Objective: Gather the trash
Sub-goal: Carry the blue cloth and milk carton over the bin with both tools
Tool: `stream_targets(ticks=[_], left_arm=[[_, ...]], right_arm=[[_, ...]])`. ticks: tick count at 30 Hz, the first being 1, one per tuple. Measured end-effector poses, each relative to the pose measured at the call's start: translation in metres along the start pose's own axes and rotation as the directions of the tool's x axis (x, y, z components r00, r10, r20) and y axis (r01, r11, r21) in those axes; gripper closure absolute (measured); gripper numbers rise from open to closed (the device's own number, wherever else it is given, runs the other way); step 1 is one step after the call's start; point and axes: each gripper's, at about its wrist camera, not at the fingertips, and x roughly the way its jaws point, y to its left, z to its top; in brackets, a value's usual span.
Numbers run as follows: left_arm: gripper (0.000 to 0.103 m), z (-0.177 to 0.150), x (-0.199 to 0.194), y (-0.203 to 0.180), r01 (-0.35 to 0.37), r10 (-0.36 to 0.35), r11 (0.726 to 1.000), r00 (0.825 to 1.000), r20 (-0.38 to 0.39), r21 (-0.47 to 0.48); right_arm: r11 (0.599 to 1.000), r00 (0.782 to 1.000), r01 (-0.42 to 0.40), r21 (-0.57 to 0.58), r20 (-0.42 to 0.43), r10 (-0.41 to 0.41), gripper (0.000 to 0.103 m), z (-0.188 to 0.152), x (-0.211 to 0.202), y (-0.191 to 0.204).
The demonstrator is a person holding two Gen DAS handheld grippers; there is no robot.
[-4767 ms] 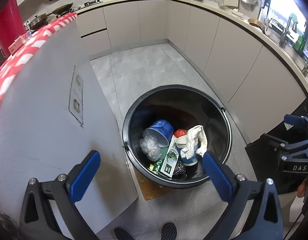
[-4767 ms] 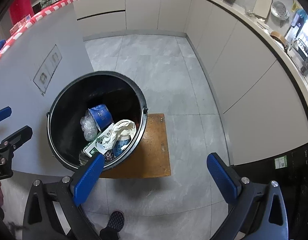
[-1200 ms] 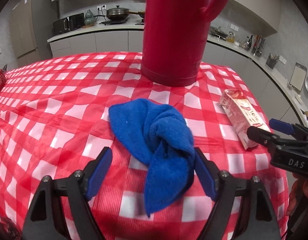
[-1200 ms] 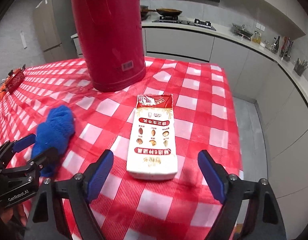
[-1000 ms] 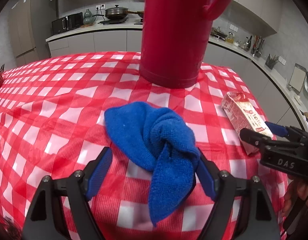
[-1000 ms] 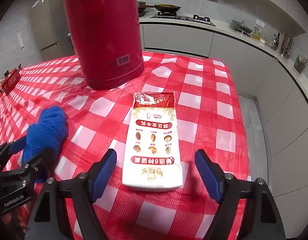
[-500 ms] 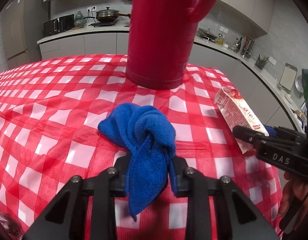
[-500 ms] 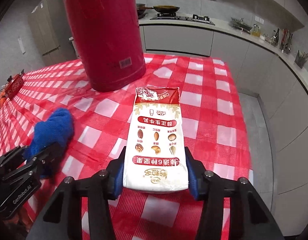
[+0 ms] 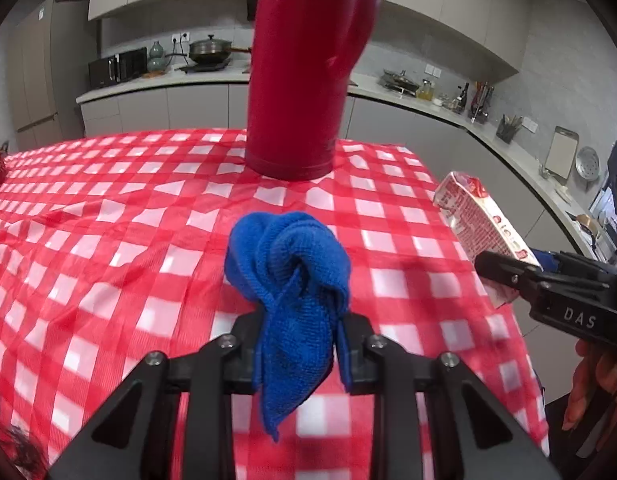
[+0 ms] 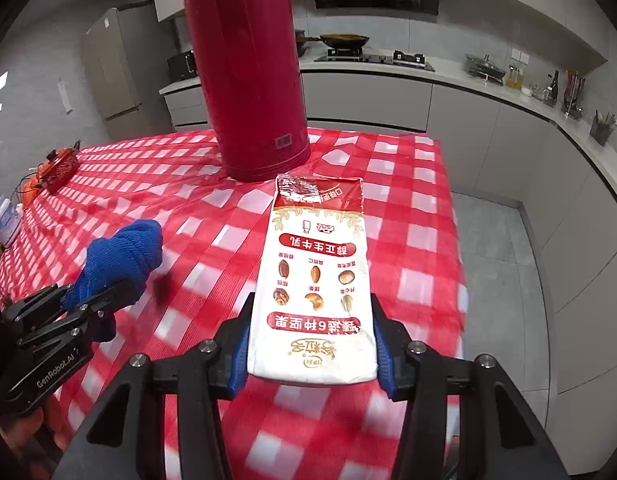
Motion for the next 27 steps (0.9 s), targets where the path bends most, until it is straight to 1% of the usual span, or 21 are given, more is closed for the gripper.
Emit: stream_targets(ticks=[7, 17, 27], left_arm=[[0.074, -0.019, -0.032, -0.026, 0.013, -0.013, 1.0, 1.0, 0.01, 0.018], [0.074, -0.047, -0.072, -0.087, 0.057, -0.059, 0.996, 0.998, 0.026, 0.069], [0.074, -0.068, -0.091, -0.135, 0.087, -0.091, 0.989, 0.996, 0.024, 0.118]], right_arm=[[1.0, 1.0, -0.01, 0.004, 0.026, 0.01, 0.051, -0.034, -0.053, -0.007], [1.0, 0.999, -0.009, 0.028, 0.05, 0.007, 0.051, -0.09, -0.122, -0.03], [0.998, 0.998, 0.014, 0.064, 0.063, -0.018, 0.051, -0.13, -0.168, -0.061]])
